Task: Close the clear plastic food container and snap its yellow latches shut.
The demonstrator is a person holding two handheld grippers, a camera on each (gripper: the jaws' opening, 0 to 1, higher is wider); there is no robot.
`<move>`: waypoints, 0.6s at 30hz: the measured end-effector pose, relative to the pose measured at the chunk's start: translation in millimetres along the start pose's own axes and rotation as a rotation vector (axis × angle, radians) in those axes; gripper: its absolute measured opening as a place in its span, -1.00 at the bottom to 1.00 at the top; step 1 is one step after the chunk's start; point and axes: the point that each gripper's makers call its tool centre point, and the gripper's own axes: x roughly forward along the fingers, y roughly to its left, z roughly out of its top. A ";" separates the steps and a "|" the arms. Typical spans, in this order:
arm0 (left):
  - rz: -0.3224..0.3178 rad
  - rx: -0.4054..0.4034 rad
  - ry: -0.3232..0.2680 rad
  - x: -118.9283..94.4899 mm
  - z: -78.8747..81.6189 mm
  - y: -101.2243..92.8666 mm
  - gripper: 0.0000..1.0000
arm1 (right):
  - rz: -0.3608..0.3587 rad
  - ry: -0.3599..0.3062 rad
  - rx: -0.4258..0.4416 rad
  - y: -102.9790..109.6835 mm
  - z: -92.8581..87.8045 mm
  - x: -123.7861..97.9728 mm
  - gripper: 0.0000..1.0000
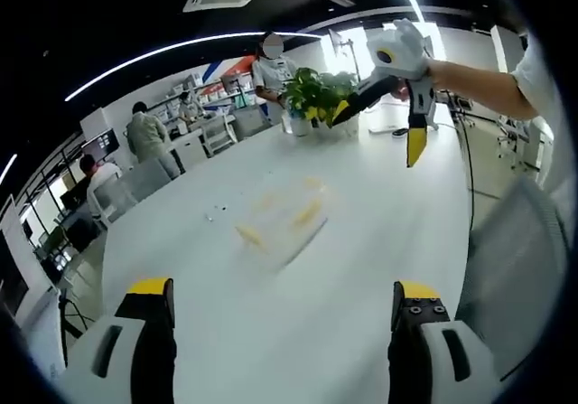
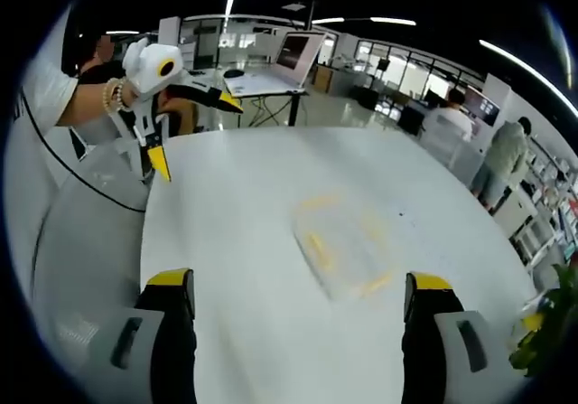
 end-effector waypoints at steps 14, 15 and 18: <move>0.024 -0.123 -0.029 -36.4 -39.6 -40.7 0.83 | -0.083 0.009 0.151 50.3 -42.9 -18.3 0.91; 0.010 -0.143 -0.029 -37.7 -41.4 -44.5 0.84 | -0.091 0.010 0.163 53.7 -45.8 -18.8 0.89; 0.015 -0.167 -0.025 -42.7 -47.9 -49.1 0.90 | -0.166 -0.028 0.221 60.4 -51.3 -19.9 0.87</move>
